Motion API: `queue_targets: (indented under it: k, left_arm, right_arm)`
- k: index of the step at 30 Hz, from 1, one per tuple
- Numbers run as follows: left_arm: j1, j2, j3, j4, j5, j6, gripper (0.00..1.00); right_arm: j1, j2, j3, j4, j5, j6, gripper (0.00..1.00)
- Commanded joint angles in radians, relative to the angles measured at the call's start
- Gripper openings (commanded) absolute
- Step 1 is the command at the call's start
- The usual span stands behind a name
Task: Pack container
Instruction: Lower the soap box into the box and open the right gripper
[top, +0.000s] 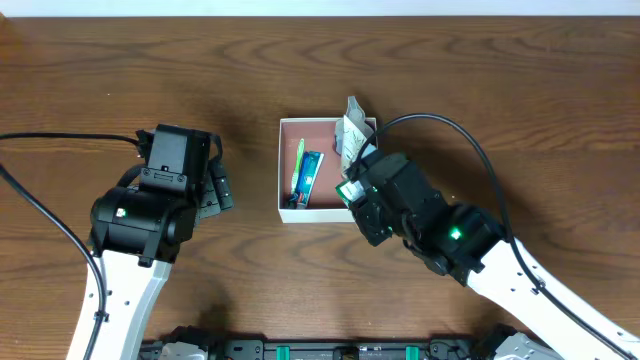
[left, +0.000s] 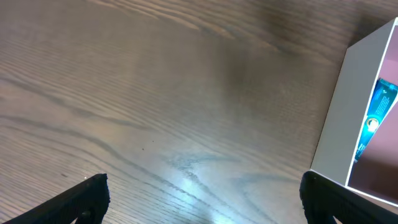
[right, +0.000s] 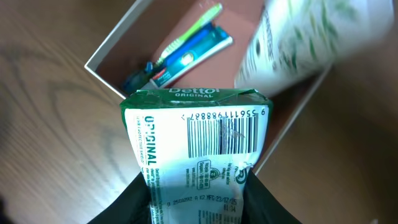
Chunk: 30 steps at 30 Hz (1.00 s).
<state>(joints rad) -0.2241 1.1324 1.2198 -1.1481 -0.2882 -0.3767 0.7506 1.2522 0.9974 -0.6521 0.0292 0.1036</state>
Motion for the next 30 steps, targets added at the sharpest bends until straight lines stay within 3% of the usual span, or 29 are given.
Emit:
queue_targets:
  k: [1,8,13,17,20,26,30]
  left_arm:
    - [0.004,0.002,0.005,-0.003,-0.013,0.009,0.98]
    - [0.004,0.002,0.005,-0.003,-0.013,0.009,0.98]
    - [0.004,0.002,0.005,-0.003,-0.013,0.009,0.98]
    - [0.004,0.002,0.005,-0.003,-0.013,0.009,0.98]
    - [0.004,0.002,0.005,-0.003,-0.013,0.009,0.98]
    - [0.004,0.002,0.005,-0.003,-0.013,0.009,0.98]
    - [0.004,0.002,0.005,-0.003,-0.013,0.009,0.98]
  right_arm:
    - [0.010,0.009,0.005,0.024,0.003,-0.242,0.23]
    - [0.010,0.085,0.005,0.088,-0.011,-0.572,0.27]
    - [0.008,0.177,0.005,0.123,0.016,-0.699,0.21]
    - [0.007,0.248,0.005,0.163,0.100,-0.708,0.20]
    - [0.007,0.283,0.005,0.180,0.102,-0.715,0.26]
    - [0.007,0.291,0.005,0.213,0.123,-0.716,0.24]
    - [0.007,0.291,0.005,0.216,0.145,-0.719,0.29]
